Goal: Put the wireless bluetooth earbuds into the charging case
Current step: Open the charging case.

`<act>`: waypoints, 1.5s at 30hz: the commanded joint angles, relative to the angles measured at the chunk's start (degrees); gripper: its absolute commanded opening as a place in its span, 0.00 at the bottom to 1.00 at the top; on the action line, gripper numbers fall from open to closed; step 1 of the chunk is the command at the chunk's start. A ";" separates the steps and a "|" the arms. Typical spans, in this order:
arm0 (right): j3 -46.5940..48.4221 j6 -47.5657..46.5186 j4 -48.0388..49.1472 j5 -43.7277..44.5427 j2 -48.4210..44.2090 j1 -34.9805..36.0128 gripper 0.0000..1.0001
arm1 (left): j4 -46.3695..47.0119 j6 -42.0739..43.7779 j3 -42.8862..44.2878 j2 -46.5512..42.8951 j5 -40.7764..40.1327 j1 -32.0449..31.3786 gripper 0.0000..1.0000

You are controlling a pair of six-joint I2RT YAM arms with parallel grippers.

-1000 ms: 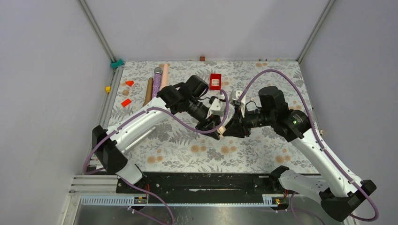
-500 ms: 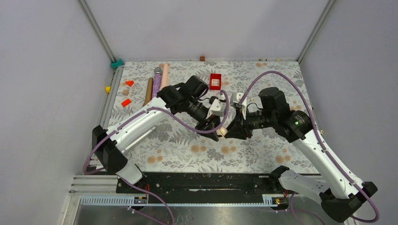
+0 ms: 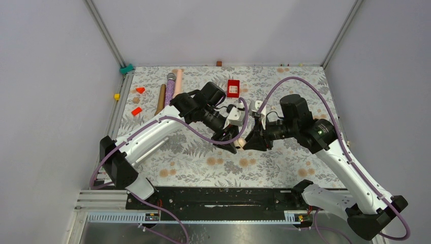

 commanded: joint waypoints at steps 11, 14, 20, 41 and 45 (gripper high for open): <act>2.14 -1.19 -0.54 -0.12 0.42 -0.25 0.20 | 0.63 -1.46 2.78 0.37 1.77 -0.18 0.45; 2.19 -1.19 -0.51 -0.05 0.53 -0.21 0.20 | 0.66 -1.98 3.15 0.76 1.87 -0.12 0.43; 2.23 -1.19 -0.53 -0.42 0.51 -0.21 0.20 | 2.49 -3.76 2.87 0.73 1.46 -0.15 0.25; 1.97 -1.57 2.49 11.69 -2.85 -0.30 0.69 | 2.70 -0.39 -1.92 -2.51 0.06 -0.13 0.00; 1.45 -0.75 2.08 5.74 -2.39 -0.36 0.77 | 2.66 -0.62 -1.51 -2.11 0.10 -0.18 0.00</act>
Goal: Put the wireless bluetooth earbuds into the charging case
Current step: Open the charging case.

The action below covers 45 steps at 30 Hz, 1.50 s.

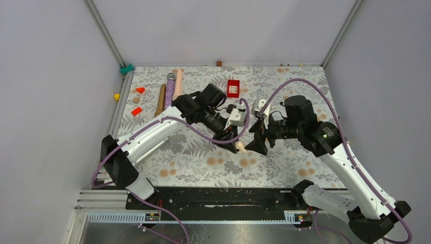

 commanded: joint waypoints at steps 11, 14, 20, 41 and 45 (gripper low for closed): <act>-2.23 4.81 8.20 -3.16 2.16 -0.21 0.83 | 1.48 0.59 0.97 -2.22 1.00 -0.13 0.00; -2.47 4.52 8.01 -3.61 2.15 -0.18 0.84 | 1.53 0.57 1.15 -2.15 0.74 -0.12 0.00; -2.47 2.92 6.42 -4.78 2.54 -0.12 0.92 | 1.53 0.34 1.46 -2.06 0.46 -0.13 0.00; -1.50 -2.97 6.43 14.88 -2.60 -0.24 0.99 | 1.50 1.02 -0.12 -4.16 0.40 0.60 0.00; 1.09 -3.24 4.11 14.33 -3.78 -0.19 0.99 | 1.49 1.04 -0.35 -4.50 -0.10 1.00 0.00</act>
